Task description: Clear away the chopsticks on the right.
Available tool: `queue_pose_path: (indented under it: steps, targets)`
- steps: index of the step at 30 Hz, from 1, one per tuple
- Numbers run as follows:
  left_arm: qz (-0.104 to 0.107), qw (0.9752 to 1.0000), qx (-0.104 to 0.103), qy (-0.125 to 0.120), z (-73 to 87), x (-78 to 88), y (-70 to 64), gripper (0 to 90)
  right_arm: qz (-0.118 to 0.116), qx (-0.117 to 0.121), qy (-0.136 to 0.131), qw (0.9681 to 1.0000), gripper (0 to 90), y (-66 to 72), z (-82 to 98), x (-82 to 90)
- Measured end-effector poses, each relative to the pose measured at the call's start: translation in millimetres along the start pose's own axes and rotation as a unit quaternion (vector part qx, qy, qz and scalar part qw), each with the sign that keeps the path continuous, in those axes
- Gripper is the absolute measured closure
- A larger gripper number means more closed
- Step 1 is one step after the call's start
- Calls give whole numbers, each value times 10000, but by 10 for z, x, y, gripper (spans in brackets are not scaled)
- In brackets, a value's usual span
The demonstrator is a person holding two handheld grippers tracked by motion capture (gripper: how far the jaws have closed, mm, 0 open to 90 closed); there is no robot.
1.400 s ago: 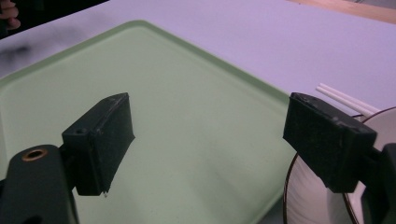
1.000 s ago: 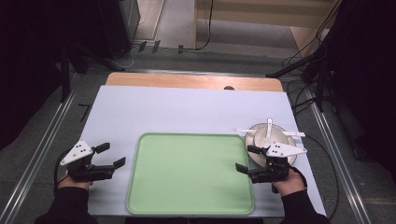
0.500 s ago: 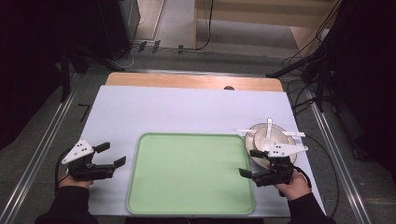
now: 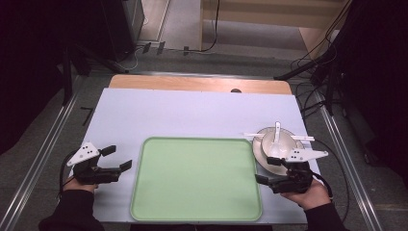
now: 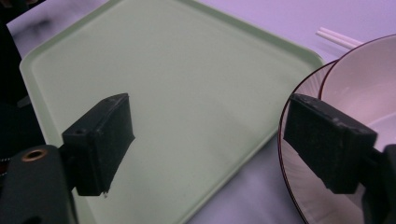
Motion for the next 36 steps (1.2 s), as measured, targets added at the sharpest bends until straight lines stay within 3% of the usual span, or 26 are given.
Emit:
queue_pose_path:
  steps: [10, 17, 25, 36]
  targets:
    - [28, 10000, 10, 19, 0, -19, -9, 138, 286, -112, -104, 9995, 168, -132, -31, 208]
    - [33, 10000, 13, 29, 2, -18, -9, 138, 629, -242, -246, 9974, 185, -294, -68, 367]
    - [49, 10000, 7, 49, 7, -19, -11, 138, 1062, -412, -418, 9926, 194, -510, -75, 553]
    - [51, 9999, -1, 86, 15, -24, -13, 138, 1585, -691, -527, 9835, 233, -805, -37, 711]
Point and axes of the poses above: each handheld gripper's, and its own axes: x roughly backward along the jaws, z roughly out of its underside, y roughly to its left, the point moved 9 cm from there along -x, roughly forward along the jaws, and after that the axes turned 14 degrees about -y, right-handed, at the moved point
